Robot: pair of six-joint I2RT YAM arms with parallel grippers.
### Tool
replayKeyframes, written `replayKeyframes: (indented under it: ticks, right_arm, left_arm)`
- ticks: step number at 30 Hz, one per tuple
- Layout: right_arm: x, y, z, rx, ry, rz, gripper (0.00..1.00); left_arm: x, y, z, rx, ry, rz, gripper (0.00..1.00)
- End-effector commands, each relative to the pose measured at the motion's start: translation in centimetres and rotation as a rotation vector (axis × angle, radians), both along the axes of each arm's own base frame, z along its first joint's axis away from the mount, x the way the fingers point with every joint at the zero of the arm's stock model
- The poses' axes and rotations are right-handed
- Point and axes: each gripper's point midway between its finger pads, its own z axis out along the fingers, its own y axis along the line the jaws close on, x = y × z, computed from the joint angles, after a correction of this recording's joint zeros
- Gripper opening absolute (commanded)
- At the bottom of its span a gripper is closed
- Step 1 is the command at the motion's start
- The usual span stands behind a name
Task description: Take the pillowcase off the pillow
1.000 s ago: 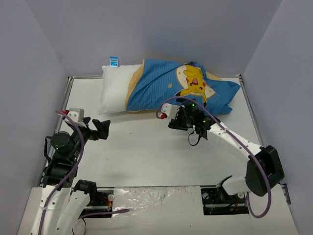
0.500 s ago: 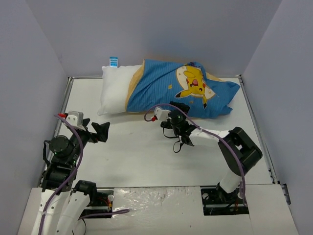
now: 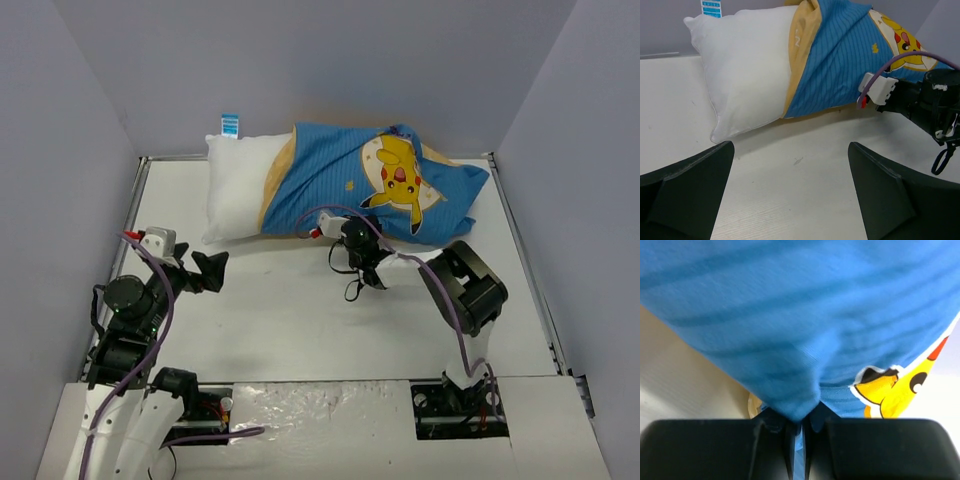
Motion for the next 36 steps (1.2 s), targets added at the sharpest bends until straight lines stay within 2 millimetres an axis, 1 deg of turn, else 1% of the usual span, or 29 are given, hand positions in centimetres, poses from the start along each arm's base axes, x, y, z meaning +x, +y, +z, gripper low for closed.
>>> replayKeyframes:
  ticks: [1, 2, 3, 5, 6, 7, 8, 9, 10, 11, 12, 13, 15, 16, 17, 18, 19, 20, 21, 22, 23, 26, 29, 31, 32, 33, 34, 35, 36]
  right_arm:
    - [0.8, 0.0, 5.3, 0.158, -0.005, -0.01, 0.0]
    - [0.7, -0.1, 6.1, 0.185, 0.012, 0.0, 0.0]
    - [0.4, -0.3, 7.7, 0.237, 0.048, 0.04, 0.0]
    - [-0.2, -0.6, 9.6, 0.296, 0.085, 0.092, 0.0]
    - [-1.0, -0.1, 9.8, 0.332, 0.14, 0.154, 0.0]
    - [-1.4, -1.0, 13.1, 0.396, 0.095, 0.168, 0.0]
    - [-2.0, -1.2, 14.5, 0.421, 0.087, 0.188, 0.0]
    - [-2.6, -1.5, 15.3, 0.436, 0.092, 0.195, 0.0]
    - [-3.3, -2.2, 18.2, 0.484, 0.04, 0.213, 0.0]
    - [-3.9, -2.2, 19.3, 0.501, 0.034, 0.243, 0.0]
    - [-4.6, -2.5, 19.9, 0.512, 0.038, 0.253, 0.0]
    - [-5.5, -3.0, 21.7, 0.532, 0.005, 0.276, 0.0]
    - [-6.9, -3.4, 23.0, 0.543, -0.013, 0.296, 0.0]
    - [-7.3, -3.6, 23.2, 0.547, -0.014, 0.3, 0.0]
    - [-7.7, -3.5, 22.7, 0.551, 0.002, 0.314, 0.0]
    - [-8.4, -3.6, 23.1, 0.559, -0.006, 0.326, 0.0]
    - [-8.8, -3.6, 22.9, 0.564, -0.003, 0.333, 0.0]
    - [-9.1, -3.4, 22.2, 0.571, 0.016, 0.343, 0.0]
    - [-9.5, -3.5, 22.3, 0.576, 0.012, 0.348, 0.0]
    - [-9.7, -3.4, 22.2, 0.581, 0.015, 0.353, 0.0]
    - [-10.0, -3.3, 21.8, 0.582, 0.029, 0.363, 0.0]
    - [-10.7, -3.2, 21.6, 0.582, 0.044, 0.385, 0.0]
    - [-11.8, -3.4, 20.5, 0.559, 0.085, 0.394, 0.0]
    - [-12.7, -3.5, 20.1, 0.535, 0.092, 0.421, 0.0]
    - [-13.1, -3.7, 19.8, 0.524, 0.103, 0.427, 0.0]
    - [-13.6, -3.7, 19.7, 0.509, 0.1, 0.444, 0.0]
    - [-13.9, -3.9, 19.7, 0.503, 0.1, 0.448, 0.0]
    - [-14.4, -4.0, 19.8, 0.499, 0.098, 0.456, 0.0]
    - [-14.7, -4.1, 19.8, 0.493, 0.099, 0.463, 0.0]
  left_arm:
    - [-0.1, -1.0, 1.3, 0.017, -0.059, -0.061, 0.97]
    - [-0.3, -1.5, 1.3, 0.019, -0.062, -0.096, 0.97]
    - [-0.3, -1.8, 1.2, 0.027, -0.067, -0.111, 0.98]
    - [-0.5, -2.5, 1.0, 0.037, -0.07, -0.15, 0.99]
    - [-0.5, -2.7, 1.0, 0.053, -0.078, -0.164, 0.99]
    - [-0.6, -2.9, 0.9, 0.061, -0.08, -0.174, 0.99]
    - [-0.8, -3.4, 1.0, 0.082, -0.091, -0.201, 1.0]
    - [-0.9, -3.8, 0.8, 0.096, -0.091, -0.223, 1.0]
    - [-1.1, -4.2, 1.0, 0.113, -0.101, -0.249, 1.0]
    - [-1.4, -5.0, 0.8, 0.162, -0.115, -0.296, 1.0]
    - [-1.4, -5.2, 0.5, 0.186, -0.111, -0.304, 1.0]
    - [-1.4, -5.4, 0.8, 0.21, -0.117, -0.309, 1.0]
    - [-1.5, -6.0, 0.1, 0.31, -0.114, -0.341, 1.0]
    - [-1.6, -6.3, 0.7, 0.333, -0.13, -0.352, 1.0]
    - [-1.4, -6.5, 0.2, 0.396, -0.131, -0.372, 1.0]
    - [-1.8, -7.3, 0.2, 0.428, -0.141, -0.409, 1.0]
    - [-1.5, -7.1, 0.9, 0.462, -0.153, -0.39, 1.0]
    - [-0.8, -7.2, -0.2, 0.553, -0.128, -0.402, 1.0]
    - [-0.2, -7.2, -0.4, 0.603, -0.112, -0.395, 0.99]
    - [0.4, -6.8, 0.3, 0.654, -0.106, -0.354, 0.99]
    - [1.6, -7.1, -0.7, 0.736, -0.08, -0.36, 0.98]
    - [3.5, -8.3, -0.4, 0.856, -0.114, -0.396, 0.96]
    - [5.2, -8.9, 1.0, 0.926, -0.188, -0.389, 0.94]
    - [6.4, -8.9, 1.1, 0.988, -0.212, -0.413, 0.94]
    - [6.5, -9.4, 1.1, 0.996, -0.229, -0.458, 0.94]
    - [6.9, -9.4, 2.1, 0.998, -0.245, -0.464, 0.94]
    - [7.6, -9.3, 1.2, 1.011, -0.208, -0.489, 0.95]
    - [8.2, -8.8, 1.5, 1.005, -0.206, -0.497, 0.95]
    - [8.7, -8.7, 2.7, 0.994, -0.222, -0.499, 0.95]
